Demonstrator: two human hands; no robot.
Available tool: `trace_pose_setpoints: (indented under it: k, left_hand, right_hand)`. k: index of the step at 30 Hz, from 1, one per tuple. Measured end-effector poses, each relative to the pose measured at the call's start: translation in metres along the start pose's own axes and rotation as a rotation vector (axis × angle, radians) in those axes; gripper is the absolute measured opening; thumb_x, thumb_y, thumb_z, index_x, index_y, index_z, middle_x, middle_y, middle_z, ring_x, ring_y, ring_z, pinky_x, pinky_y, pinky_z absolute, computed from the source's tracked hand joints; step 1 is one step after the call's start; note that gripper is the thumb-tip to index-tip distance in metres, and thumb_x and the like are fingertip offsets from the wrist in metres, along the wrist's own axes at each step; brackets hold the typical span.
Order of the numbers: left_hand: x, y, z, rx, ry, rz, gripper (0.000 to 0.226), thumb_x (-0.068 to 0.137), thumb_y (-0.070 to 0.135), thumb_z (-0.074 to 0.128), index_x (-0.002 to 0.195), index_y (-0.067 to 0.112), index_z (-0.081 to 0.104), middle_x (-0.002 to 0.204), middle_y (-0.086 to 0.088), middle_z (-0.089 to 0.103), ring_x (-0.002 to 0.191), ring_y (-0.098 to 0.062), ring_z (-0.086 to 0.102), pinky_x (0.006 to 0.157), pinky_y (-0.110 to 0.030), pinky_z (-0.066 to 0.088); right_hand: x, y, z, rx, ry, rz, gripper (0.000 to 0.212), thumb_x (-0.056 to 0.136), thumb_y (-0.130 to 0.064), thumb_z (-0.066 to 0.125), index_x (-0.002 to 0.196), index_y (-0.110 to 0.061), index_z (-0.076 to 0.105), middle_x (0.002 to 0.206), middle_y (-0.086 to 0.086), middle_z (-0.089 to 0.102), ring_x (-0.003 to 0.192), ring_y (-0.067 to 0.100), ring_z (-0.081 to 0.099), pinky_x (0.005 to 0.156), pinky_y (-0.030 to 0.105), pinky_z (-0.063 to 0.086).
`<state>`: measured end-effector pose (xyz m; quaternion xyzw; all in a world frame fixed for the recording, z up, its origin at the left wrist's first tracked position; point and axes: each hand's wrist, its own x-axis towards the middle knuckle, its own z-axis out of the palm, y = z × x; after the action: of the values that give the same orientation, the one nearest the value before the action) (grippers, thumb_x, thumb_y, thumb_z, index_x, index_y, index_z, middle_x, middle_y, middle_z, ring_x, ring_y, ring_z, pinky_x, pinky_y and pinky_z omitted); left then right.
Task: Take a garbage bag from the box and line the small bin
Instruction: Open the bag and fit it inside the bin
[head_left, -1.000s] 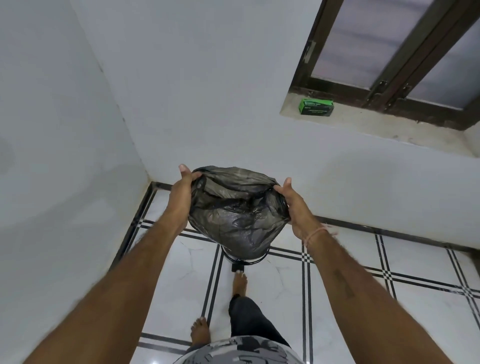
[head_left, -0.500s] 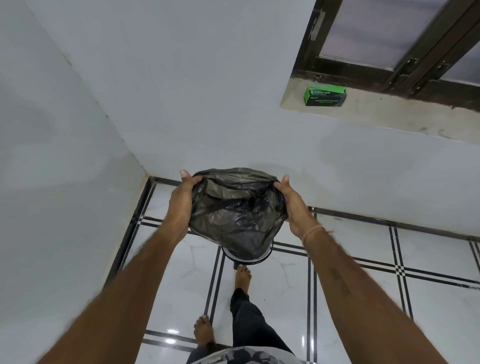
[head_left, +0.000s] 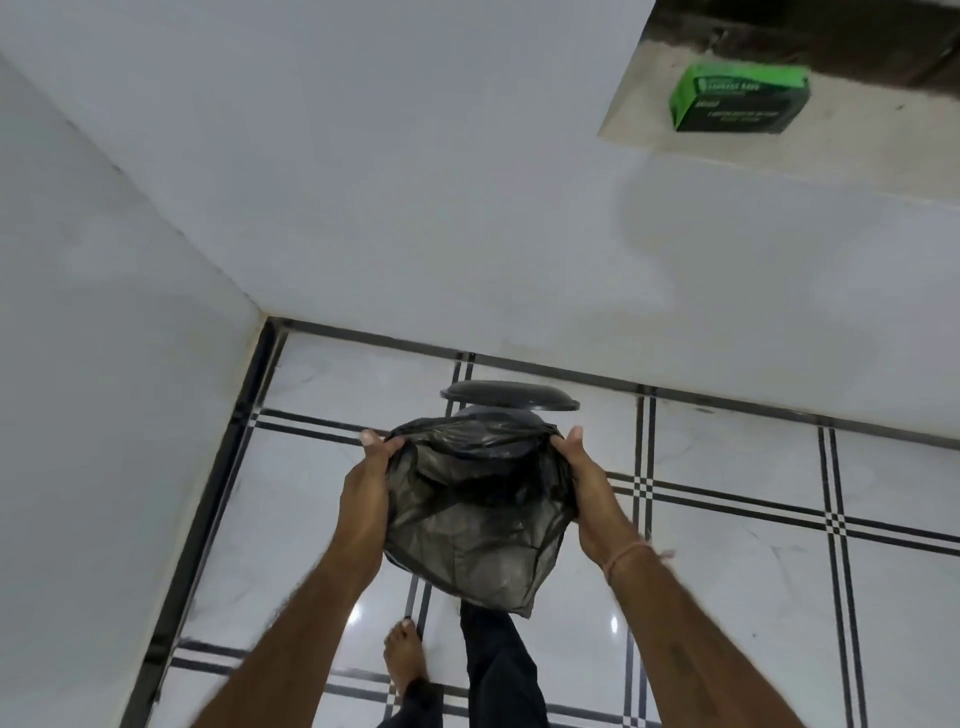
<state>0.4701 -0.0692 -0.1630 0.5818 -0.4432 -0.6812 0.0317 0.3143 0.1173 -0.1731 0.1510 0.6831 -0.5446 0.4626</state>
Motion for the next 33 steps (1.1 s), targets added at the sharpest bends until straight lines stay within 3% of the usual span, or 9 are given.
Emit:
trace_pose_setpoints:
  k: [6, 11, 15, 18, 21, 24, 26, 29, 33]
  left_hand:
    - [0.076, -0.073, 0.02, -0.017, -0.002, -0.063, 0.055, 0.103, 0.067, 0.028, 0.096, 0.035, 0.073, 0.091, 0.004, 0.077, 0.089, -0.015, 0.071, 0.069, -0.027, 0.053]
    - [0.145, -0.121, 0.039, -0.048, -0.016, -0.076, 0.062, 0.102, 0.07, 0.029, 0.118, 0.03, 0.074, 0.108, -0.001, 0.078, 0.1, -0.019, 0.072, 0.077, -0.029, 0.055]
    - [0.194, -0.14, 0.071, 0.013, -0.072, 0.038, 0.049, 0.108, 0.056, 0.036, 0.111, 0.026, 0.074, 0.105, -0.001, 0.077, 0.1, -0.019, 0.073, 0.073, -0.025, 0.057]
    - [0.23, -0.163, 0.086, 0.091, -0.03, 0.22, 0.049, 0.101, 0.064, 0.041, 0.113, 0.03, 0.074, 0.116, -0.004, 0.076, 0.114, -0.028, 0.07, 0.097, -0.046, 0.059]
    - [0.264, -0.192, 0.092, 0.128, 0.01, 0.33, 0.069, 0.093, 0.075, 0.045, 0.139, 0.026, 0.06, 0.139, -0.005, 0.066, 0.132, -0.029, 0.06, 0.111, -0.057, 0.048]
    - [0.266, -0.189, 0.093, 0.05, 0.047, 0.381, 0.063, 0.096, 0.063, 0.046, 0.15, 0.03, 0.052, 0.151, 0.002, 0.057, 0.14, -0.02, 0.053, 0.116, -0.049, 0.045]
    - [0.27, -0.189, 0.091, 0.068, 0.004, 0.408, 0.058, 0.1, 0.057, 0.045, 0.151, 0.03, 0.05, 0.15, 0.001, 0.057, 0.139, -0.021, 0.054, 0.114, -0.05, 0.047]
    - [0.278, -0.196, 0.087, 0.171, -0.067, 0.385, 0.058, 0.099, 0.059, 0.045, 0.153, 0.036, 0.047, 0.149, 0.0, 0.058, 0.138, -0.026, 0.054, 0.109, -0.06, 0.049]
    - [0.293, -0.21, 0.075, 0.3, -0.057, 0.41, 0.056, 0.099, 0.05, 0.046, 0.151, 0.032, 0.05, 0.142, 0.004, 0.063, 0.133, -0.02, 0.057, 0.11, -0.052, 0.049]
  right_hand:
    - [0.085, 0.074, 0.0, -0.02, -0.008, 0.037, 0.059, 0.101, -0.067, 0.04, 0.134, -0.026, 0.067, 0.128, 0.002, 0.073, 0.109, 0.012, 0.068, 0.076, 0.024, 0.056]
    - [0.155, 0.106, -0.001, 0.145, 0.008, -0.021, 0.061, 0.106, -0.06, 0.033, 0.134, -0.018, 0.067, 0.117, 0.004, 0.075, 0.093, 0.012, 0.076, 0.063, 0.019, 0.06]
    - [0.214, 0.124, -0.02, 0.193, 0.045, -0.083, 0.063, 0.107, -0.061, 0.025, 0.133, -0.021, 0.067, 0.109, -0.004, 0.081, 0.096, 0.01, 0.078, 0.069, 0.021, 0.061]
    - [0.253, 0.126, -0.034, 0.28, 0.075, -0.094, 0.065, 0.106, -0.063, 0.025, 0.135, -0.019, 0.063, 0.111, -0.008, 0.079, 0.093, 0.007, 0.077, 0.07, 0.025, 0.061]
    - [0.285, 0.131, -0.034, 0.309, 0.061, -0.058, 0.071, 0.104, -0.068, 0.022, 0.135, -0.02, 0.064, 0.119, -0.001, 0.077, 0.113, 0.019, 0.071, 0.091, 0.037, 0.057]
    - [0.309, 0.144, -0.028, 0.369, 0.005, -0.038, 0.077, 0.101, -0.073, 0.022, 0.139, -0.02, 0.063, 0.134, 0.007, 0.071, 0.132, 0.03, 0.061, 0.113, 0.048, 0.045]
    - [0.315, 0.146, -0.018, 0.404, 0.019, -0.032, 0.077, 0.099, -0.074, 0.026, 0.141, -0.019, 0.063, 0.139, 0.008, 0.069, 0.133, 0.032, 0.061, 0.111, 0.048, 0.047]
    - [0.317, 0.154, -0.002, 0.149, -0.003, 0.022, 0.061, 0.099, -0.07, 0.044, 0.126, -0.025, 0.075, 0.119, 0.007, 0.077, 0.116, 0.03, 0.069, 0.092, 0.037, 0.055]
    - [0.318, 0.162, -0.017, 0.106, 0.103, -0.039, 0.069, 0.088, -0.08, 0.049, 0.122, -0.025, 0.077, 0.118, 0.009, 0.079, 0.114, 0.031, 0.073, 0.104, 0.05, 0.055]
